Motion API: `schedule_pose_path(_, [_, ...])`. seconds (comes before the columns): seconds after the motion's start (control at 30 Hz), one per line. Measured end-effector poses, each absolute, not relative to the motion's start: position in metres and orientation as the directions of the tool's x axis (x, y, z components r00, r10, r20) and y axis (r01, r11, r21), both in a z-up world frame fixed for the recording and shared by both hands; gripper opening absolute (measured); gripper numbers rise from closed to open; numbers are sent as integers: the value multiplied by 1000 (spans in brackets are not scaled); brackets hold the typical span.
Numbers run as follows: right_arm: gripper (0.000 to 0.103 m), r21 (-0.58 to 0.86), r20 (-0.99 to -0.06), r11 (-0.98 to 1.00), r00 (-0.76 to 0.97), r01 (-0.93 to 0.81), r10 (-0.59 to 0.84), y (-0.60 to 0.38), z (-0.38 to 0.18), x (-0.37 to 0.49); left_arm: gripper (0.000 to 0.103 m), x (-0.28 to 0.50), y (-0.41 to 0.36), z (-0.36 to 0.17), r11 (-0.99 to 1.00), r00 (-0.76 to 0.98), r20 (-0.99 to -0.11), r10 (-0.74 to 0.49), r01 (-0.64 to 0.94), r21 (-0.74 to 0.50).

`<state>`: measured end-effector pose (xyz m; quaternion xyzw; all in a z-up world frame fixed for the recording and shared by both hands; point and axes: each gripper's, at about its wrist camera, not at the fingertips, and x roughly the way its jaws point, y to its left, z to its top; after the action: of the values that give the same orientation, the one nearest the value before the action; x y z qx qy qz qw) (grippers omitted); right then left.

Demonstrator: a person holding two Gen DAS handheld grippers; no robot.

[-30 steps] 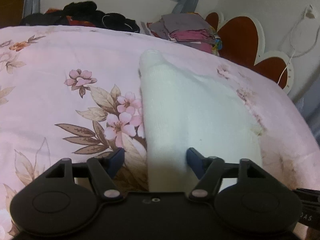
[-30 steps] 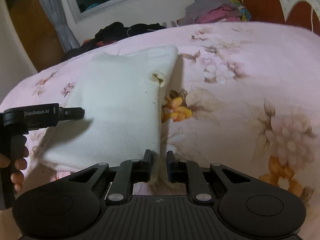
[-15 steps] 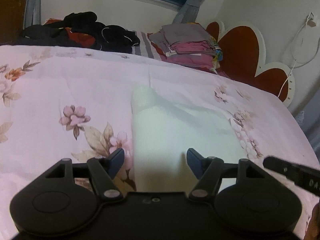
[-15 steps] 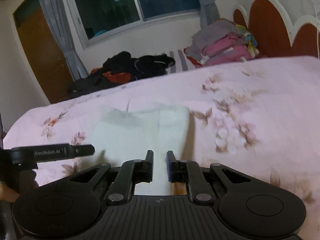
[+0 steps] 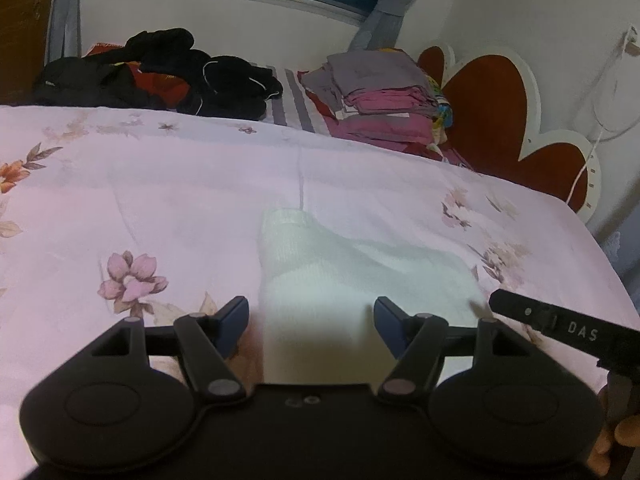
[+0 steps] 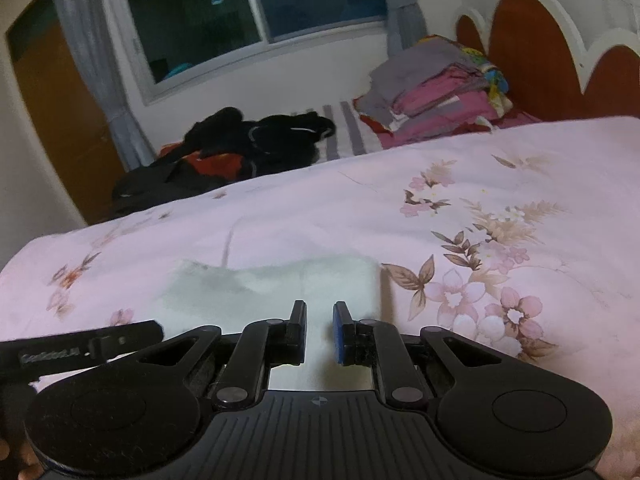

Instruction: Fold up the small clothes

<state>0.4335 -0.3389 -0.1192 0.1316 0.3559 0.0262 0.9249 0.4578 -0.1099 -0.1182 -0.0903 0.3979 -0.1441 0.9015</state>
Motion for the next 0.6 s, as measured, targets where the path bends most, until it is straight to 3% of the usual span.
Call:
schedule_pose_path(0.13, [17,240,-671,969,731,55,125,-338,-133,447,69,469,-108,-135,944,630,-707,-321,158,-288])
schedule_pose_path(0.23, [69,196,-665,979,741,62,86,-335,-142,454,76,474,-103,-152,940,609,-721,-332,146,-309])
schedule_pose_path(0.33, [67,148,-655,988,752,33,73,-331,-148,460,77,471,-100,-158,934,619,-703,-349,167,-317])
schedule_pose_path(0.4, [46,167,-679,985,728,31,92,-335,-160,469,77,473,-97,-156,932,616,-703,-354,167,-323])
schedule_pose_path(0.5, [38,263,-681,962,720,68,135,-349,-167,473,72,475,-93,-148,924,636,-687,-352,120,-362])
schedule_pose_path(0.57, [23,294,-669,954,725,54,165,-351,-165,473,73,481,-90,-148,925,659,-676,-330,81,-372])
schedule_pose_path(0.6, [21,273,-670,961,726,48,154,-349,-164,473,73,487,-90,-153,919,643,-688,-336,65,-388])
